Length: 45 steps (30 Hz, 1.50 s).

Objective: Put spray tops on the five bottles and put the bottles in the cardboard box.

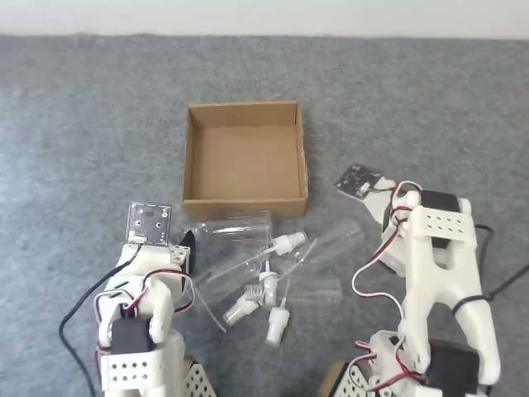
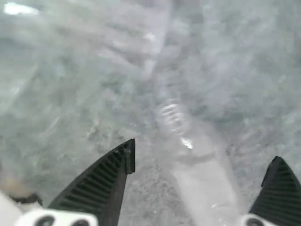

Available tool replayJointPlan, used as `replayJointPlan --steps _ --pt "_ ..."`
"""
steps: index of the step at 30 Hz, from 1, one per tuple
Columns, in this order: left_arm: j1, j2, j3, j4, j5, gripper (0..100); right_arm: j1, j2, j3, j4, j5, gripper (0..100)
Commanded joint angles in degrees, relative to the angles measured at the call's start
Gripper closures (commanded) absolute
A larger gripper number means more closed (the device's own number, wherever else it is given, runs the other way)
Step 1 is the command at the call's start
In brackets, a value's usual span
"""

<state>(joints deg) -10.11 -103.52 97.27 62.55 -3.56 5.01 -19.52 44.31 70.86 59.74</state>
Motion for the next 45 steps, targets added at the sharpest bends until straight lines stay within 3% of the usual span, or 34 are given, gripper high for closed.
replayJointPlan --steps 1,10,19,25,33,39,45 --pt "-0.4 -0.9 -1.1 -0.4 -0.4 82 -0.4 -3.0 -3.7 2.8 6.0 61.0" --pt "-0.4 -0.9 -1.1 -0.4 -0.4 82 3.9 -2.7 -3.3 3.1 17.1 61.1" --pt "-0.4 -0.9 -1.1 -0.4 -0.4 82 5.3 -2.6 0.1 2.2 21.2 61.1" --pt "-0.4 -0.9 -1.1 -0.4 -0.4 82 5.7 -2.6 3.6 -4.7 21.1 61.2" --pt "-0.4 -0.9 -1.1 -0.4 -0.4 82 5.7 -2.6 4.9 -8.0 21.1 78.1" --pt "-0.4 -0.9 -1.1 -0.4 -0.4 82 5.0 -2.9 4.7 -9.4 13.9 86.6" --pt "-0.4 -0.9 -1.1 -0.4 -0.4 82 4.1 -3.1 4.7 -12.8 5.0 87.6"
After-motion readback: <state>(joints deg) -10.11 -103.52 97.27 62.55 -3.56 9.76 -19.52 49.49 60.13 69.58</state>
